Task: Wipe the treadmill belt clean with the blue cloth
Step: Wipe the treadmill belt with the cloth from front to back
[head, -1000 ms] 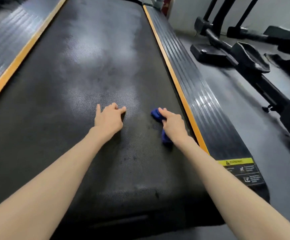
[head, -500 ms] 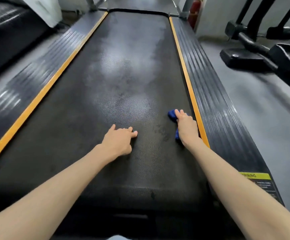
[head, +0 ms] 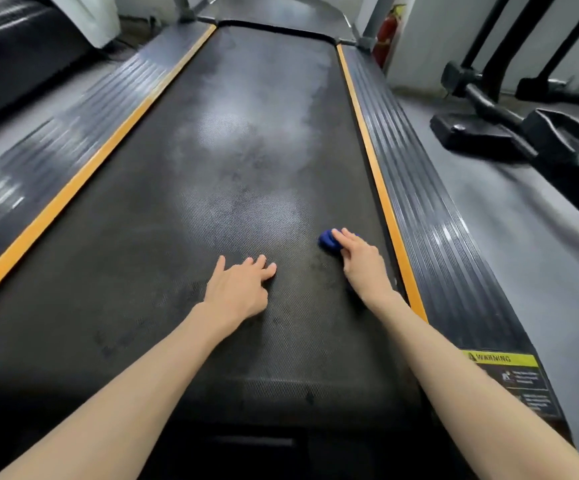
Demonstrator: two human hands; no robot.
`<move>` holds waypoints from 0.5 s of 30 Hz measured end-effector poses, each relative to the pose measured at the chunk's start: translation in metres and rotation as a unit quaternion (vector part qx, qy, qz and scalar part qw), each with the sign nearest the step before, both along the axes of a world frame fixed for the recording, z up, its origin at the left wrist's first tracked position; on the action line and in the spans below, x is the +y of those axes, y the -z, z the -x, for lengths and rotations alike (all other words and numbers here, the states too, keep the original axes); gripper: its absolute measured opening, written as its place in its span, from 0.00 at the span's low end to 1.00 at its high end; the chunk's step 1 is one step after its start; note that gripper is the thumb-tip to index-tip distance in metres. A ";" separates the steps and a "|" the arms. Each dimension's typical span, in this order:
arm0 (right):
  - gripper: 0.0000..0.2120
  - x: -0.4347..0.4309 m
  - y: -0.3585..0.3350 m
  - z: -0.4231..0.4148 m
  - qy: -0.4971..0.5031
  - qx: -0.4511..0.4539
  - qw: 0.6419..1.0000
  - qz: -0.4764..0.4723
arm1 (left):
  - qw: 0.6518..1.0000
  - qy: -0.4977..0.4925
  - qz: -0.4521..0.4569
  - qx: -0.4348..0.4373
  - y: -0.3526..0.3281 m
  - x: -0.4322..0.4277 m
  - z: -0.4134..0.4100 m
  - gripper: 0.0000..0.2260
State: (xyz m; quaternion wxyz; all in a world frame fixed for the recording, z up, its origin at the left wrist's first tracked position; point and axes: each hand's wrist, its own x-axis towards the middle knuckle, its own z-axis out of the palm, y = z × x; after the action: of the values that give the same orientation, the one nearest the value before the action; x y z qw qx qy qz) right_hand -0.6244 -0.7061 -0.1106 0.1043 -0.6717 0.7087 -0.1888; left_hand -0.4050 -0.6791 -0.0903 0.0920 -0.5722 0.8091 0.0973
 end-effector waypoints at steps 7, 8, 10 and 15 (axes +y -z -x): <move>0.20 0.029 0.004 -0.024 -0.094 0.016 0.994 0.060 | 0.988 -0.084 0.125 0.032 -0.013 -0.007 0.019 0.14; 0.20 0.038 0.007 -0.017 -0.149 0.011 0.987 0.056 | 0.986 -0.096 0.125 0.044 -0.013 -0.007 0.021 0.14; 0.21 0.031 0.008 -0.001 -0.161 0.019 0.985 0.051 | 0.984 -0.122 0.096 0.087 -0.013 -0.008 0.013 0.14; 0.21 0.019 0.006 -0.032 0.037 0.021 0.999 0.030 | 0.980 -0.078 0.002 0.184 0.000 0.005 -0.013 0.18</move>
State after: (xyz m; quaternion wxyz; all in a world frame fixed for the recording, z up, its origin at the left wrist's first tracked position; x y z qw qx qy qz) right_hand -0.5926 -0.6875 -0.1164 0.0621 -0.6515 0.7294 -0.1992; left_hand -0.3917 -0.6737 -0.0899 -0.0677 -0.6063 0.7649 0.2067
